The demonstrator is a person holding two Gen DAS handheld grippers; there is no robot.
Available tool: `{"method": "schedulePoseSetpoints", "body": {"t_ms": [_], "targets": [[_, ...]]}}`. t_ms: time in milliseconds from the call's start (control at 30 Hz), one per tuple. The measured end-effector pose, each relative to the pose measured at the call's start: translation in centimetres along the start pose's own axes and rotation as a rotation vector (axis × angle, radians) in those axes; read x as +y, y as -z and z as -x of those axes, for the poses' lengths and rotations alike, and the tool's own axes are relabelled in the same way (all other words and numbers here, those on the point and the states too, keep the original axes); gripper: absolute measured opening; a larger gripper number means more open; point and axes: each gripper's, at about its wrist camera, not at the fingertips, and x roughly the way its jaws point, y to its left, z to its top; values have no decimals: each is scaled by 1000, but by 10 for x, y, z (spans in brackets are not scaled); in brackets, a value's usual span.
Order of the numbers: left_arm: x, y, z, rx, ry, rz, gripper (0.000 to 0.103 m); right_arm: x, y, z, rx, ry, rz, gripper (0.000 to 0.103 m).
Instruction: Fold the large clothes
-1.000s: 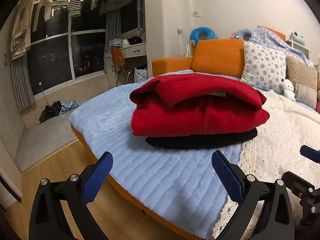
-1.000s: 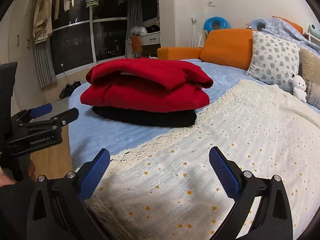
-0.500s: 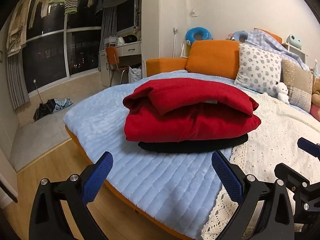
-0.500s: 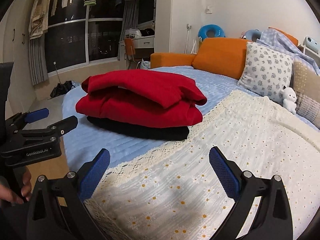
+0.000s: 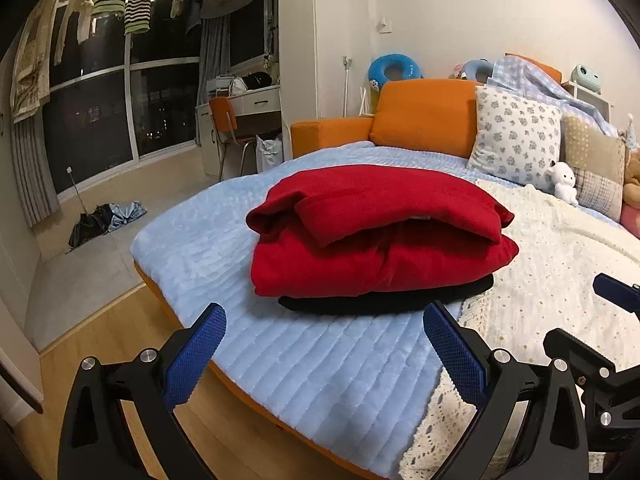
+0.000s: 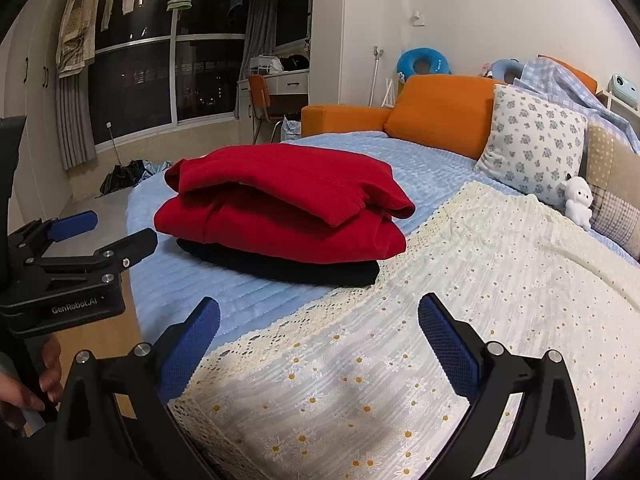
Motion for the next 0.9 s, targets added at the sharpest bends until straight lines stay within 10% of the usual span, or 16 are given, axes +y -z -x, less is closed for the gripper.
{"method": "schedulePoseSetpoints", "body": {"t_ms": [900], "targets": [[-17,-3,1,1,32,-18,100,-6,4,1,1,1,-16,98]]}}
